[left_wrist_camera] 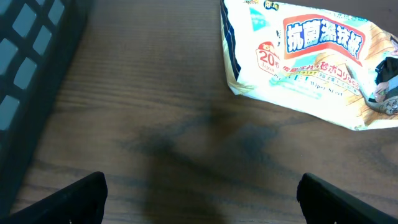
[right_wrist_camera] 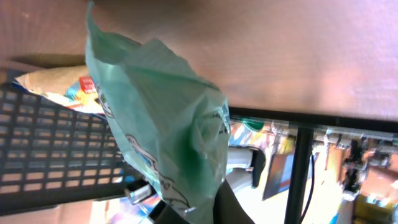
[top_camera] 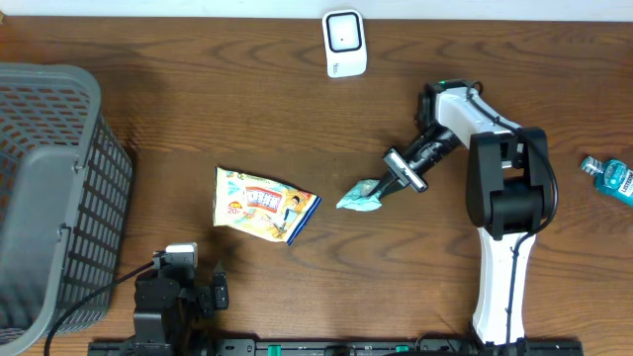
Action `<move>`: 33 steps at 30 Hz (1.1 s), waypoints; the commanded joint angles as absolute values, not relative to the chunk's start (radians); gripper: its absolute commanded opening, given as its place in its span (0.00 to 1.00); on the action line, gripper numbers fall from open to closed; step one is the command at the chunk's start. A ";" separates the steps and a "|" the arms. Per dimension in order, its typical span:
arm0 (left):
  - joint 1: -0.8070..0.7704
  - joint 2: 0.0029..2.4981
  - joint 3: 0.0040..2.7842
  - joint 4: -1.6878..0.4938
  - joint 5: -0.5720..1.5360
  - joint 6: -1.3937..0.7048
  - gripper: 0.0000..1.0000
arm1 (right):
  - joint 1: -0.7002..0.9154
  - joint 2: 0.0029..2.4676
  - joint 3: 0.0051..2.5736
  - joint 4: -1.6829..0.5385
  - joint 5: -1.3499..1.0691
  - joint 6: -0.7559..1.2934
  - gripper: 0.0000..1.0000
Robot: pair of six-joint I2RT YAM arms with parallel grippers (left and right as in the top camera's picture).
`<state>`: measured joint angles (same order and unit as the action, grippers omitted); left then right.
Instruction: Scan the item barcode
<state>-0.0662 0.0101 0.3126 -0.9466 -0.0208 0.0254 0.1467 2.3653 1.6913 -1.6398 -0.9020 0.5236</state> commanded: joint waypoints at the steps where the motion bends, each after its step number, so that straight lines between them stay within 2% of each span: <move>1: -0.062 0.006 0.309 -0.987 -0.010 0.021 0.98 | 0.128 2.373 1.687 -1.702 -0.917 0.516 0.01; 25: -0.062 0.006 0.309 -0.987 -0.010 0.021 0.98 | 0.204 2.355 1.686 -1.703 -0.925 0.432 0.01; 33: -0.062 0.006 0.309 -0.987 -0.010 0.021 0.98 | 0.270 2.195 1.686 -1.703 -0.926 0.513 0.01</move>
